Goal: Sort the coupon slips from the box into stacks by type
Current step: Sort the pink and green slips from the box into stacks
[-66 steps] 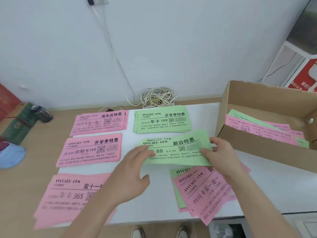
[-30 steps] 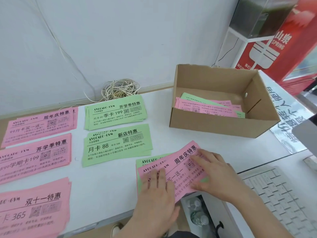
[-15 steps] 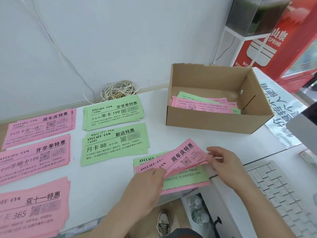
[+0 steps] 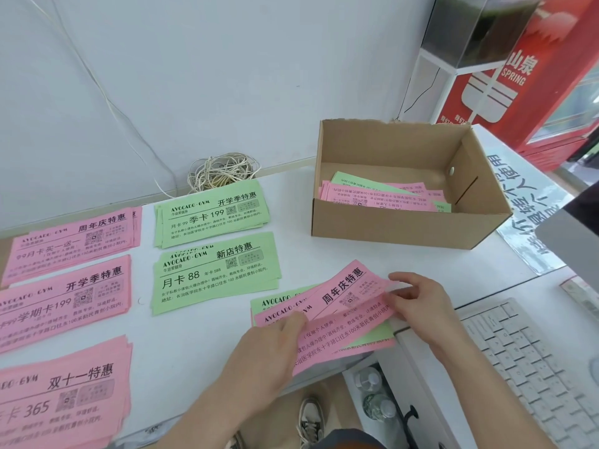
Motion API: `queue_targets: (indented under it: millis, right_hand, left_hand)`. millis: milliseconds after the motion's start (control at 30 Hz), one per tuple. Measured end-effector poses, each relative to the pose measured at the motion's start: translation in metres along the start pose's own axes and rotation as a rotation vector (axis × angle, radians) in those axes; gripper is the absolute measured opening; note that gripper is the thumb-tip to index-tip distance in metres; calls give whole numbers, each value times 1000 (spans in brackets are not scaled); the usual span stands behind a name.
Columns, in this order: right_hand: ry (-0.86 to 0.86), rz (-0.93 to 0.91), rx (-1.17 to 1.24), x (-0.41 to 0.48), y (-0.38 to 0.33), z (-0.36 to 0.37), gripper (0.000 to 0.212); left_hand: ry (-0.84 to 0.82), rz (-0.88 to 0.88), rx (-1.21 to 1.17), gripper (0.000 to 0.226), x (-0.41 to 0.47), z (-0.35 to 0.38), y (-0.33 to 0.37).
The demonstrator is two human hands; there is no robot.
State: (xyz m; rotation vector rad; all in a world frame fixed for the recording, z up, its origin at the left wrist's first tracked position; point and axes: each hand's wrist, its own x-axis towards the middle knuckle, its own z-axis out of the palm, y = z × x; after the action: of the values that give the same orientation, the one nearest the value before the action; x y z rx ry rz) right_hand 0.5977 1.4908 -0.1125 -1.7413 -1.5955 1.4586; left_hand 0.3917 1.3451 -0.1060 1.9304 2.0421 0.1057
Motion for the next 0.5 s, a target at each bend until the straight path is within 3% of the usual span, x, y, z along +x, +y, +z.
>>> queue_targets:
  millis: [267, 400, 433, 500]
  right_hand:
    - [-116, 88, -63, 12, -12, -7, 25]
    - [-200, 206, 87, 13, -18, -11, 52]
    - [-230, 195, 32, 13, -20, -12, 52]
    - [-287, 109, -137, 11, -24, -10, 30]
  left_hand:
    - [85, 21, -264, 15, 0, 6, -20]
    - [93, 38, -306, 14, -2, 8, -20]
    - [94, 51, -312, 15, -2, 9, -20]
    - [66, 67, -312, 21, -2, 10, -21]
